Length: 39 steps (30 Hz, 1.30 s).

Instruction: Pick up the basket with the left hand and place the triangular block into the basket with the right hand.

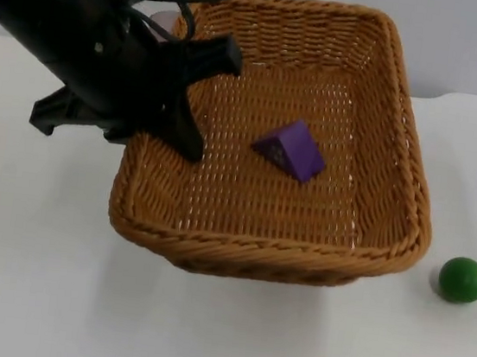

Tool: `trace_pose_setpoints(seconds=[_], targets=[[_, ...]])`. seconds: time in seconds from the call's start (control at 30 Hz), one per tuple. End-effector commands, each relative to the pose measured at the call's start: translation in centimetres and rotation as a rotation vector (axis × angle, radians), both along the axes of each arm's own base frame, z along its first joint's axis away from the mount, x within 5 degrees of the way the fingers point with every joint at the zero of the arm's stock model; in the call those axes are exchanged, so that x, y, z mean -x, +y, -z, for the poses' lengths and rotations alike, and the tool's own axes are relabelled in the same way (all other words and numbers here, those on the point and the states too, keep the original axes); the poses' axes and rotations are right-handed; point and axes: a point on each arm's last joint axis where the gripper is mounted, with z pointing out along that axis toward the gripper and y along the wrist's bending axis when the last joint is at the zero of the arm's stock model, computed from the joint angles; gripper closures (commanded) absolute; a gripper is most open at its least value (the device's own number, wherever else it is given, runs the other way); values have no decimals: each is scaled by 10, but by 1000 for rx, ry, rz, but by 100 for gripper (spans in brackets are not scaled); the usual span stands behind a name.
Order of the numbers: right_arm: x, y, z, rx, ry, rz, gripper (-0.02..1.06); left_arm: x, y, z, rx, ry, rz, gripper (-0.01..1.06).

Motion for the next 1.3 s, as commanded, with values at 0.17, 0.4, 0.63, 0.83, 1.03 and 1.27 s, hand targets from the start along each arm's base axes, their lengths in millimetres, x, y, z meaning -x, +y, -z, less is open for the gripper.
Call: trace_pose_setpoints(seconds=[0.17, 0.4, 0.63, 0.83, 1.03, 1.27], targets=[[2, -17, 3, -20, 39, 117, -1, -4, -4, 18, -9, 49, -5, 104], [-5, -17, 6, -29, 68, 119, -1, -16, -5, 37, -24, 31, -53, 104], [-5, -17, 7, -27, 78, 120, -1, -44, -24, 57, -20, 86, 71, 104], [-5, -18, 9, -14, 91, 124, -1, -61, -27, 73, -21, 84, 45, 104], [-4, -18, 11, 3, 116, 121, -1, -66, -26, 86, -35, 69, 8, 104], [-4, -18, 11, 3, 116, 121, -1, -66, -25, 99, -51, 90, 11, 104]])
